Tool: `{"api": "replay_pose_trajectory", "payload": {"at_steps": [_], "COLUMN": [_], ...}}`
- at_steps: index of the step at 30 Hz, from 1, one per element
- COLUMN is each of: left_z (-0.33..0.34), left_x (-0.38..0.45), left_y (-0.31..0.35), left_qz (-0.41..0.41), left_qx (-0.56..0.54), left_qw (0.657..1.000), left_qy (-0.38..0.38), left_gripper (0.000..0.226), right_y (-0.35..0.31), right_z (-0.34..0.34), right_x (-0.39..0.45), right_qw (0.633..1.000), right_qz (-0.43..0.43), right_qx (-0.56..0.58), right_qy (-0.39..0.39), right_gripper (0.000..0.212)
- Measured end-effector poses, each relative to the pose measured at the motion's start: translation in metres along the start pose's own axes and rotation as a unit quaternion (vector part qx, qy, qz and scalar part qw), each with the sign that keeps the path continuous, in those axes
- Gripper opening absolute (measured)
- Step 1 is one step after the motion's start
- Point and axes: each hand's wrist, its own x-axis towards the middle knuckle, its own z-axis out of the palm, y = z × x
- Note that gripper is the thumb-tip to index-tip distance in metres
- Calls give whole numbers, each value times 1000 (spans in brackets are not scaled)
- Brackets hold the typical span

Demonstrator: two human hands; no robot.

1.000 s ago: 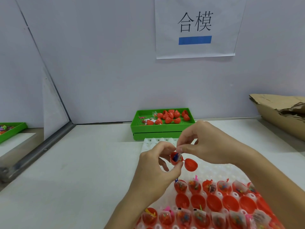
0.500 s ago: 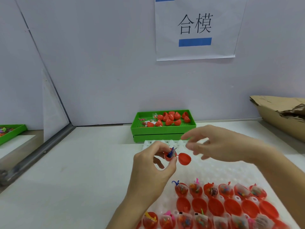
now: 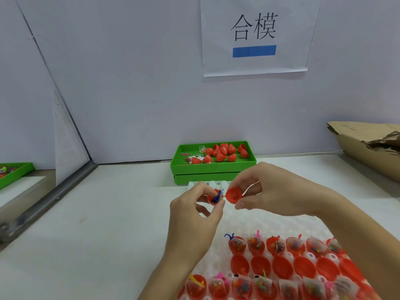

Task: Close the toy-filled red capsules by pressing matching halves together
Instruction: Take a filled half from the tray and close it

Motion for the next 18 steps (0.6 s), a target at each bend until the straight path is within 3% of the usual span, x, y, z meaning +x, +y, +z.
{"api": "replay_pose_trajectory", "payload": {"at_steps": [7,12,18], "left_z": [1,2,1], "left_x": [-1,-2,-2], "left_y": [-1,1,3], "left_qz": [-26,-10,-11], "left_qx": [-6,6,-43], "left_qw": [1000,1000,999], "left_qy": [9,1,-14], "left_gripper": [20,32,27], "right_y": [-1,-7,-12], "right_z": [2,9,21], "right_x": [2,2,5], "right_qw": [998,985,976], "right_qz": [-6,-107,-144], "right_qx": [-49,-41,-23], "right_qy": [43,126,164], "right_gripper": [31,11,16]}}
